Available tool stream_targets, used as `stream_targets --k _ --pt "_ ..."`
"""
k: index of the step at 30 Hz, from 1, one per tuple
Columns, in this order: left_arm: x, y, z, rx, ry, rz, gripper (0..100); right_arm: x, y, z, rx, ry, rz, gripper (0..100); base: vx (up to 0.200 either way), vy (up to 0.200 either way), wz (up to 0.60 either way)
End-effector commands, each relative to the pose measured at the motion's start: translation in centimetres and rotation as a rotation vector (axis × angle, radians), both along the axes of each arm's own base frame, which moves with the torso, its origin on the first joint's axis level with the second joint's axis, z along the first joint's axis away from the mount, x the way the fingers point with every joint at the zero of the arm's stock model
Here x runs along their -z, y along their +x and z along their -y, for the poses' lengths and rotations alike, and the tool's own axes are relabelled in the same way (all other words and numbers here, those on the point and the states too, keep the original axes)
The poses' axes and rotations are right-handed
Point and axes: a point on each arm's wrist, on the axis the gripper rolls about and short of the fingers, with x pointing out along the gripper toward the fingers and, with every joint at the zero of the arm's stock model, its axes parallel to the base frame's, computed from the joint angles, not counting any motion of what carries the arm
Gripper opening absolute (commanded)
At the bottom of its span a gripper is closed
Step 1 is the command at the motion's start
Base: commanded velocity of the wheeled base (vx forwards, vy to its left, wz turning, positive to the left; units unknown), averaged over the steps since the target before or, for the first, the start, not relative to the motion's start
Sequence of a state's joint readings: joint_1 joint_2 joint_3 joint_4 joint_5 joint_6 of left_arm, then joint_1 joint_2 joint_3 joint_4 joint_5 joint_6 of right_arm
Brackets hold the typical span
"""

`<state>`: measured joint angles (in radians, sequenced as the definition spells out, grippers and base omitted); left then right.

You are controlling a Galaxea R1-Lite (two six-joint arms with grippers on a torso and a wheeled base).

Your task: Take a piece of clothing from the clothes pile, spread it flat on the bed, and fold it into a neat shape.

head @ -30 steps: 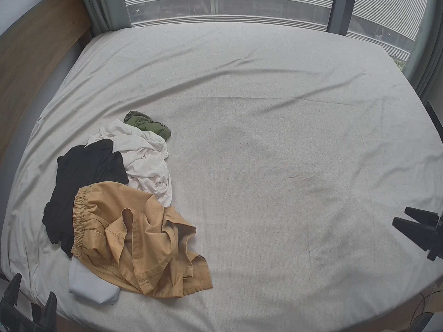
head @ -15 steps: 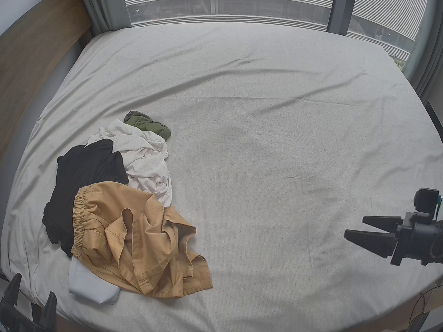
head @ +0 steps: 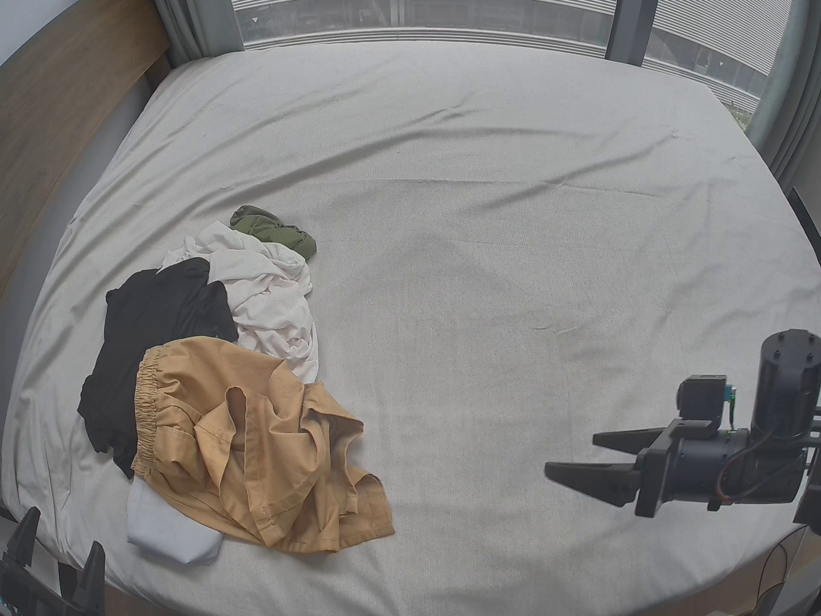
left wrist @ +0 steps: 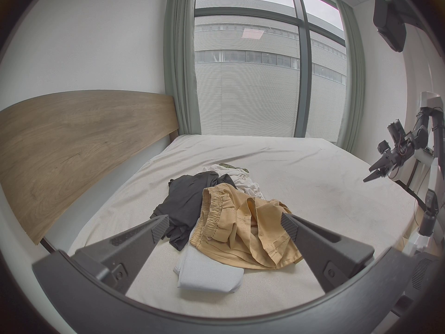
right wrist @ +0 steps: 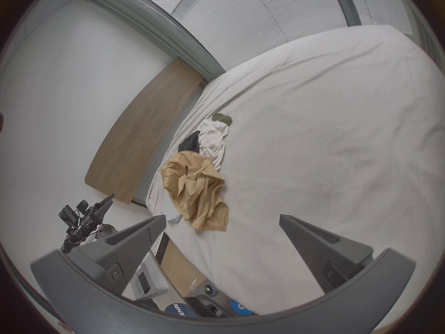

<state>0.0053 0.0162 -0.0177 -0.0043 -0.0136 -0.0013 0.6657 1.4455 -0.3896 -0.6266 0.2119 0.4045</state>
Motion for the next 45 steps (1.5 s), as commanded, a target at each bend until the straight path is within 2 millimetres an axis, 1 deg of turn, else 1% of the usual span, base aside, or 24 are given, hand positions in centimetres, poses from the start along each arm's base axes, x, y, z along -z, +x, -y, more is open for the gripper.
stream_targets --k 1,3,5,6,7,9,10,12,14,15,17,23,26,28,32,41,45 --pt "0.5 0.0 0.0 -0.001 0.000 -0.003 100 2.3 1.1 -2.0 -0.048 -0.017 -0.075 100 0.000 0.000 0.00" --pt "0.5 0.0 0.0 -0.001 0.000 -0.003 100 2.8 1.5 -2.4 -0.055 -0.013 -0.079 100 0.000 0.000 0.00" --pt "0.5 0.0 0.0 -0.001 0.000 -0.003 100 3.8 2.2 -3.0 -0.059 -0.021 -0.088 100 0.000 0.000 0.00" --pt "0.5 0.0 0.0 -0.001 0.000 -0.003 100 3.8 2.2 -3.0 -0.059 -0.021 -0.088 100 0.000 0.000 0.00" --pt "0.5 0.0 0.0 -0.001 0.000 -0.003 100 4.9 2.7 -3.8 -0.074 -0.027 -0.097 100 0.000 0.000 0.00" --pt "0.5 0.0 0.0 -0.001 0.000 -0.003 100 5.6 2.9 -4.8 -0.101 -0.015 -0.086 100 0.000 0.000 0.00" --pt "0.5 0.0 0.0 -0.001 0.000 -0.003 100 5.6 2.9 -4.8 -0.101 -0.015 -0.086 100 0.000 0.000 0.00" --pt "0.5 0.0 0.0 -0.001 0.000 -0.003 100 6.9 3.4 -5.9 -0.120 -0.007 -0.071 100 0.000 0.000 0.00" --pt "0.5 0.0 0.0 -0.001 0.000 -0.003 100 7.0 3.4 -6.0 -0.121 -0.006 -0.069 100 0.000 0.000 0.00" --pt "0.5 0.0 0.0 -0.001 0.000 -0.003 100 7.9 3.9 -6.8 -0.125 -0.005 -0.066 100 0.000 0.000 0.00" --pt "0.5 0.0 0.0 -0.001 0.000 -0.003 100 8.5 4.1 -7.0 -0.125 -0.011 -0.071 100 0.000 0.000 0.00" --pt "0.5 0.0 0.0 -0.001 0.000 -0.003 100 9.1 4.9 -8.0 -0.129 -0.012 -0.071 100 0.000 0.000 0.00" --pt "0.5 0.0 0.0 -0.001 0.000 -0.003 100 9.9 5.2 -8.7 -0.138 -0.017 -0.077 100 0.000 0.000 0.00" --pt "0.5 0.0 0.0 -0.001 0.000 -0.003 100 10.1 5.3 -8.9 -0.140 -0.014 -0.074 100 0.000 0.000 0.00" --pt "0.5 0.0 0.0 -0.001 0.000 -0.003 100 11.7 5.6 -10.3 -0.164 -0.009 -0.064 100 0.000 0.000 0.00" --pt "0.5 0.0 0.0 -0.001 0.000 -0.003 100 13.5 6.2 -13.0 -0.202 -0.001 -0.056 100 0.000 0.000 0.00" --pt "0.5 0.0 0.0 -0.001 0.000 -0.003 100 14.4 6.4 -13.6 -0.204 0.004 -0.044 100 0.000 0.000 0.00"
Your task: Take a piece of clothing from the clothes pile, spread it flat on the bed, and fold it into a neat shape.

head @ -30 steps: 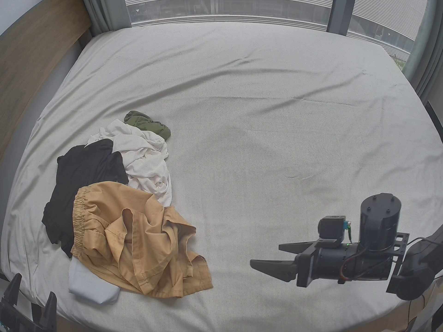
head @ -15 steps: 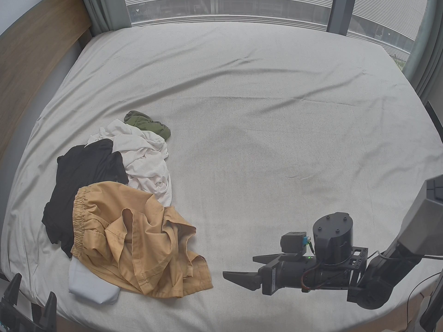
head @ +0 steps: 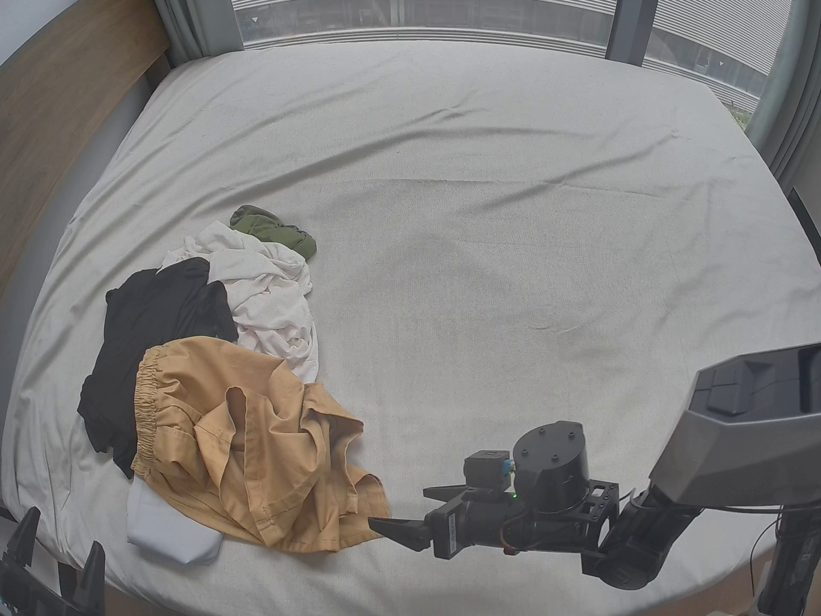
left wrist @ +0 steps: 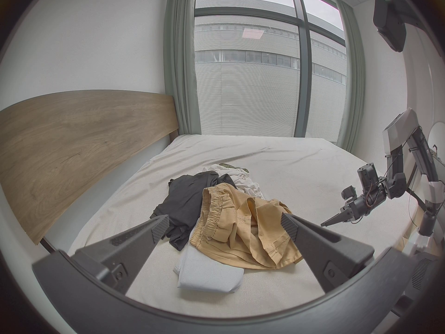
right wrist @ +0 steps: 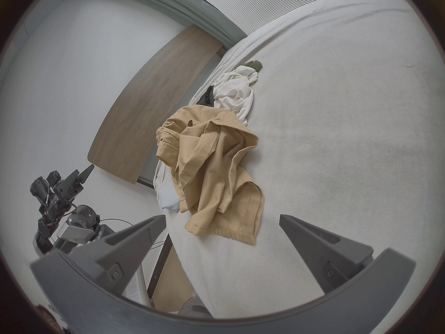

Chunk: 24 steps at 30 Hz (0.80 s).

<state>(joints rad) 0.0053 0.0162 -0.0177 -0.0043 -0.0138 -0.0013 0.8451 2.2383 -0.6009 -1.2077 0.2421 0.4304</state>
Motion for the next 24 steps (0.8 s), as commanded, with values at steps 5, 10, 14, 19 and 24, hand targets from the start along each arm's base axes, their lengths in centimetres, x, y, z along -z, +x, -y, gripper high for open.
stream_targets --k 5,10,14,19,24 --pt "0.5 0.0 0.0 -0.001 0.000 -0.003 100 2.0 0.1 -1.8 -0.019 -0.004 -0.018 100 0.000 0.000 0.00" --pt "0.5 0.0 0.0 -0.001 0.000 -0.003 100 2.7 -0.1 -2.5 -0.035 -0.009 -0.025 100 0.000 0.000 0.00" --pt "0.5 0.0 0.0 -0.001 0.000 -0.003 100 3.3 -0.2 -2.7 -0.040 -0.015 -0.032 100 0.000 0.000 0.00" --pt "0.5 0.0 0.0 -0.001 0.000 -0.003 100 3.8 -0.2 -3.2 -0.044 -0.007 -0.026 100 0.000 0.000 0.00" --pt "0.5 0.0 0.0 -0.001 0.000 -0.003 100 4.4 -0.2 -3.6 -0.051 0.003 -0.019 100 0.000 0.000 0.00"
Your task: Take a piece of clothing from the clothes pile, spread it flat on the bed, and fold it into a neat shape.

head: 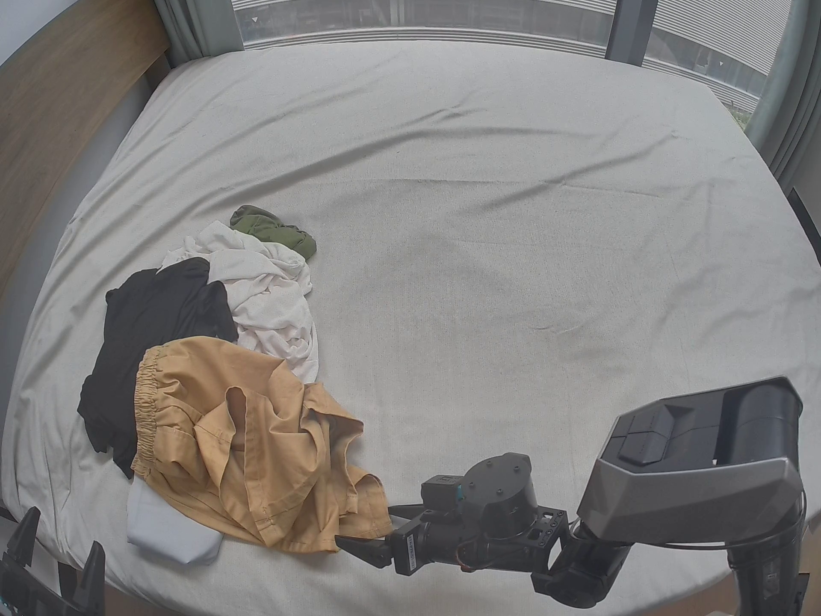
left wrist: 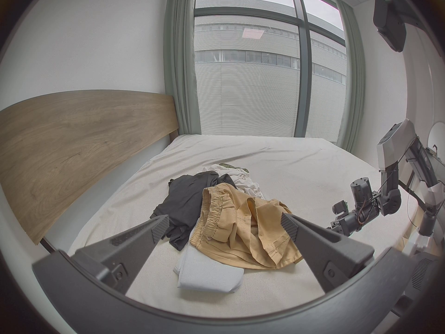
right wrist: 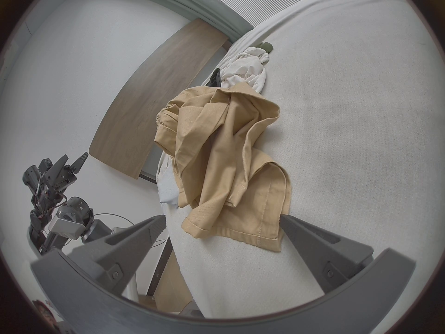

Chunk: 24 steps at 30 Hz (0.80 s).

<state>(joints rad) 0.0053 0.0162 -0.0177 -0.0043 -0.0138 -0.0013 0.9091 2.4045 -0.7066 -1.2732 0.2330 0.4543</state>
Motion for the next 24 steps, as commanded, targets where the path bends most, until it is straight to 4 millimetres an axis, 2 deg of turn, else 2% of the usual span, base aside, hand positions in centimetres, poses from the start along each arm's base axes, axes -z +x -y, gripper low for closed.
stream_targets --k 1,2,13,19,20,24 --pt "0.5 0.0 0.0 -0.001 0.000 -0.004 100 0.8 0.0 -0.3 -0.004 -0.007 -0.004 100 0.000 0.000 0.00" --pt "0.5 0.0 0.0 -0.001 0.000 -0.003 100 0.9 0.1 -0.3 -0.002 -0.008 -0.005 0 0.000 0.000 0.00" --pt "0.5 0.0 0.0 -0.001 0.000 -0.003 100 1.0 0.4 -0.6 0.022 0.006 0.016 0 0.000 0.000 0.00" --pt "0.5 0.0 0.0 -0.001 0.000 -0.003 100 0.5 0.9 0.2 0.056 -0.002 0.023 0 0.000 0.000 0.00" --pt "0.5 0.0 0.0 -0.001 0.000 -0.003 100 0.4 1.0 0.3 0.059 -0.004 0.022 100 0.000 0.000 0.00" --pt "0.5 0.0 0.0 -0.001 0.000 -0.003 100 0.0 1.3 1.0 0.081 -0.005 0.021 100 0.000 0.000 0.00"
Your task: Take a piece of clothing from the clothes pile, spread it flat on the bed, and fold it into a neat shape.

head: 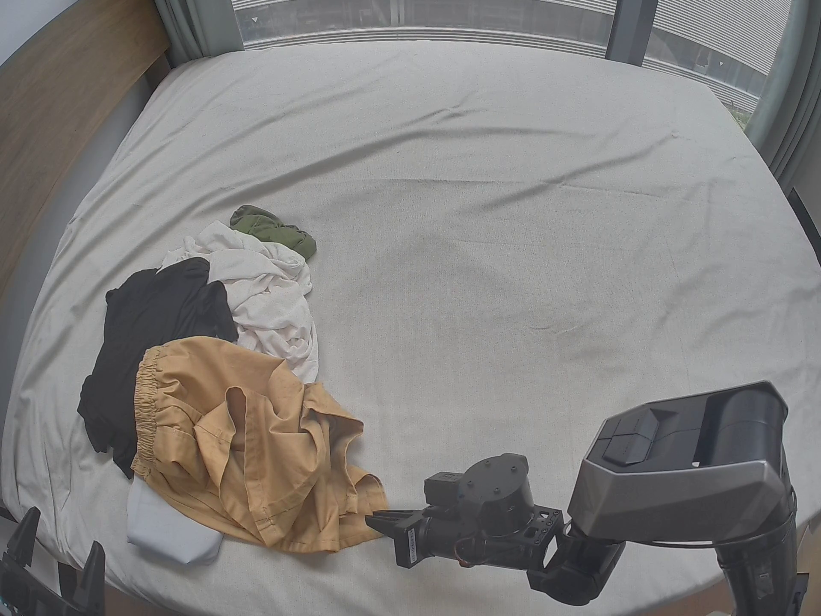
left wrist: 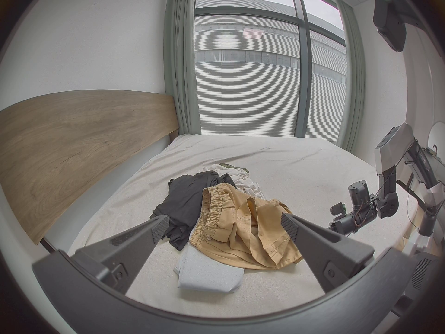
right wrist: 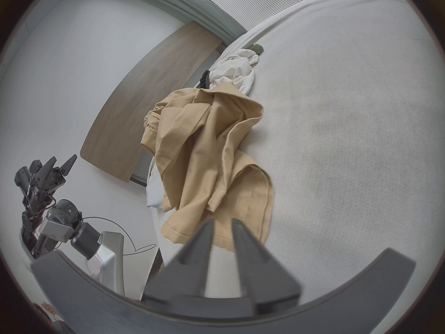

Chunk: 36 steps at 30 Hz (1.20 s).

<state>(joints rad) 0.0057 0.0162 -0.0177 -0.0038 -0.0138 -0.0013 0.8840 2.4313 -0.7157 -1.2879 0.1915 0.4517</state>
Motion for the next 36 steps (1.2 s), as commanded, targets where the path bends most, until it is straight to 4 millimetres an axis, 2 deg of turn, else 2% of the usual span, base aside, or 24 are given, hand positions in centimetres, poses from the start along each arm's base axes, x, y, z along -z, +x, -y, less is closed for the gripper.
stream_targets --k 1,13,22,23,36 --pt "0.5 0.0 0.0 0.000 0.000 -0.002 100 -0.6 0.6 0.8 0.029 0.006 0.007 100 0.000 0.000 0.00" --pt "0.5 0.0 0.0 0.000 0.000 -0.002 100 2.2 1.3 0.4 0.037 -0.042 -0.025 100 0.000 0.000 0.00" --pt "0.5 0.0 0.0 0.000 0.000 -0.002 100 2.7 1.1 -0.5 0.017 -0.029 -0.012 100 0.000 0.000 0.00" --pt "0.5 0.0 0.0 0.000 0.000 -0.002 100 2.8 1.1 -0.6 0.017 -0.028 -0.011 0 0.000 0.000 0.00" --pt "0.5 0.0 0.0 0.000 0.000 -0.002 100 2.9 0.9 -1.0 0.008 -0.010 0.004 0 0.000 0.000 0.00"
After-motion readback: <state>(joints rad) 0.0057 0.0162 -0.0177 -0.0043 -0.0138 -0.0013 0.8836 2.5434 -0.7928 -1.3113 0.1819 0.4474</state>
